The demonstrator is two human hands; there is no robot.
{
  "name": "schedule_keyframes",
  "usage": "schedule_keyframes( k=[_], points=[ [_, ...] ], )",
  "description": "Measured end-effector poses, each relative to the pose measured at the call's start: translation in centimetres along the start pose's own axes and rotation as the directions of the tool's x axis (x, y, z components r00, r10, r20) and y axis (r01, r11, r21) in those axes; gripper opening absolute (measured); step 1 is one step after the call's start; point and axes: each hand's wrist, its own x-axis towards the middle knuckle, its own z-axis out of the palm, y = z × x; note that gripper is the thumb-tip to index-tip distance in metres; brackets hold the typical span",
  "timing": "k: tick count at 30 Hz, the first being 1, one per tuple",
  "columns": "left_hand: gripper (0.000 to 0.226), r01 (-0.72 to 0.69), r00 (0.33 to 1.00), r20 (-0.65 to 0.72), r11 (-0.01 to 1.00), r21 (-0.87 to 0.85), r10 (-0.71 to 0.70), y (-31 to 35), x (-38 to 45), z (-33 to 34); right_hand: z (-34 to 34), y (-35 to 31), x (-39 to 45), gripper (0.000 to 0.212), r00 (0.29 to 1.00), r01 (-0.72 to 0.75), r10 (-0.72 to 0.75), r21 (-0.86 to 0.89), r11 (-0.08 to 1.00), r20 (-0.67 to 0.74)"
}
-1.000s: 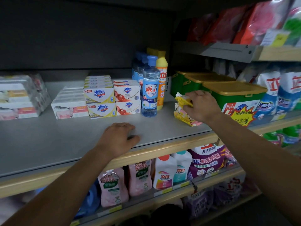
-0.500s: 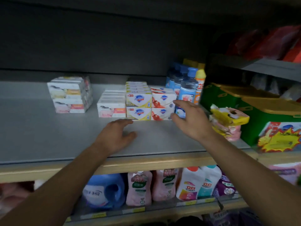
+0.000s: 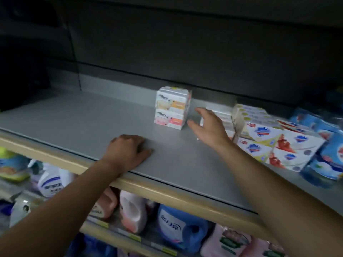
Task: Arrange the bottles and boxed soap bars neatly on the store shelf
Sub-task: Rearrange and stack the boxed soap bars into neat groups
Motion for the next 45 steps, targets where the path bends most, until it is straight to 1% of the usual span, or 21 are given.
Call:
schedule_keyframes(
  k=[3, 6, 8, 10, 13, 16, 18, 19, 20, 22, 24, 28, 31, 33, 37, 39, 40, 41, 43, 44, 45],
  points=[
    [0.063, -0.002, 1.0, -0.018, 1.0, 0.027, 0.002, -0.3, 0.4, 0.9, 2.2, -0.9, 3.6, 0.061, 1.0, 0.022, -0.022, -0.027, 0.999, -0.017],
    [0.069, -0.005, 0.999, -0.042, 0.999, 0.031, 0.007, -0.9, 0.8, 1.3, 3.7, -1.7, 6.7, 0.068, 0.997, 0.057, -0.063, -0.111, 0.992, -0.045],
    [0.067, -0.009, 0.999, -0.049, 0.999, 0.033, 0.011, -1.2, 1.0, 1.7, 4.6, -1.9, 8.2, 0.071, 0.997, 0.059, -0.067, -0.194, 0.979, -0.036],
    [0.063, -0.011, 0.998, -0.063, 1.0, 0.025, 0.012, -1.4, 1.1, 2.0, 5.2, -1.8, 9.1, 0.072, 0.997, 0.062, -0.073, -0.319, 0.946, -0.023],
    [0.064, -0.002, 0.998, -0.066, 1.0, 0.005, 0.003, -1.6, 1.2, 2.2, 6.0, -1.6, 9.5, 0.069, 0.985, 0.078, -0.138, -0.452, 0.889, -0.102],
    [0.066, 0.004, 0.998, -0.056, 1.0, -0.021, -0.005, -1.6, 1.2, 2.3, 6.8, -1.7, 9.3, 0.057, 0.947, 0.126, -0.25, -0.48, 0.868, -0.203],
    [0.066, 0.007, 0.999, -0.045, 1.0, -0.029, -0.008, -1.6, 1.2, 2.2, 6.7, -2.1, 9.3, 0.041, 0.924, 0.126, -0.277, -0.477, 0.87, -0.263],
    [0.066, 0.008, 0.999, -0.042, 1.0, -0.029, -0.01, -1.6, 1.2, 2.2, 6.5, -2.2, 9.3, 0.04, 0.927, 0.123, -0.272, -0.478, 0.87, -0.258],
    [0.065, 0.01, 0.999, -0.037, 1.0, -0.029, -0.011, -1.6, 1.3, 2.2, 6.4, -2.2, 9.3, 0.047, 0.941, 0.123, -0.257, -0.487, 0.865, -0.22],
    [0.063, 0.011, 1.0, -0.026, 1.0, -0.029, -0.012, -1.5, 1.2, 2.1, 6.1, -1.9, 9.1, 0.067, 0.975, 0.125, -0.201, -0.513, 0.849, -0.095],
    [0.062, 0.011, 1.0, -0.026, 1.0, -0.028, -0.012, -1.6, 1.1, 2.0, 6.2, -1.5, 8.9, 0.075, 0.983, 0.111, -0.169, -0.508, 0.854, -0.069],
    [0.061, 0.026, 0.999, -0.03, 0.999, -0.04, -0.027, -1.6, 1.3, 2.0, 7.0, -1.7, 8.7, 0.064, 0.961, 0.113, -0.221, -0.496, 0.861, -0.166],
    [0.061, 0.019, 0.999, -0.046, 0.999, -0.035, -0.02, -1.7, 1.3, 2.1, 7.1, -1.8, 8.5, 0.058, 0.952, 0.113, -0.233, -0.48, 0.87, -0.199],
    [0.061, 0.023, 0.999, -0.047, 0.999, -0.035, -0.025, -1.6, 1.3, 2.1, 6.8, -2.3, 8.1, 0.052, 0.955, 0.118, -0.216, -0.411, 0.904, -0.203],
    [0.058, 0.03, 0.999, -0.04, 0.999, -0.042, -0.032, -1.5, 1.2, 1.7, 5.5, -3.4, 5.8, 0.044, 0.953, 0.161, -0.184, -0.109, 0.981, -0.243],
    [0.058, 0.071, 0.995, -0.05, 0.984, -0.166, -0.08, -1.5, 1.2, 1.1, 4.7, -3.7, 3.5, 0.041, 0.962, 0.175, -0.148, 0.105, 0.979, -0.228],
    [0.061, 0.099, 0.992, -0.052, 0.953, -0.286, -0.119, -1.4, 1.1, 0.7, 4.3, -3.8, 2.2, 0.04, 0.974, 0.166, -0.126, 0.213, 0.963, -0.189],
    [0.062, 0.112, 0.988, -0.049, 0.894, -0.434, -0.148, -1.4, 1.0, 0.3, 4.0, -3.9, 0.9, 0.04, 0.985, 0.145, -0.109, 0.308, 0.94, -0.133],
    [0.056, 0.058, 0.986, -0.07, 0.705, -0.707, -0.151, -1.4, 0.6, -0.3, 3.9, -4.3, -1.5, 0.039, 0.995, 0.093, -0.104, 0.45, 0.888, 0.001],
    [0.051, 0.011, 0.985, -0.099, 0.624, -0.781, -0.142, -1.4, 0.4, -0.6, 4.3, -4.6, -2.5, 0.04, 0.992, 0.065, -0.112, 0.507, 0.859, 0.062],
    [0.048, -0.025, 0.982, -0.128, 0.575, -0.818, -0.14, -1.5, 0.1, -0.7, 4.8, -4.9, -3.3, 0.04, 0.987, 0.041, -0.12, 0.552, 0.833, 0.107]
  ],
)
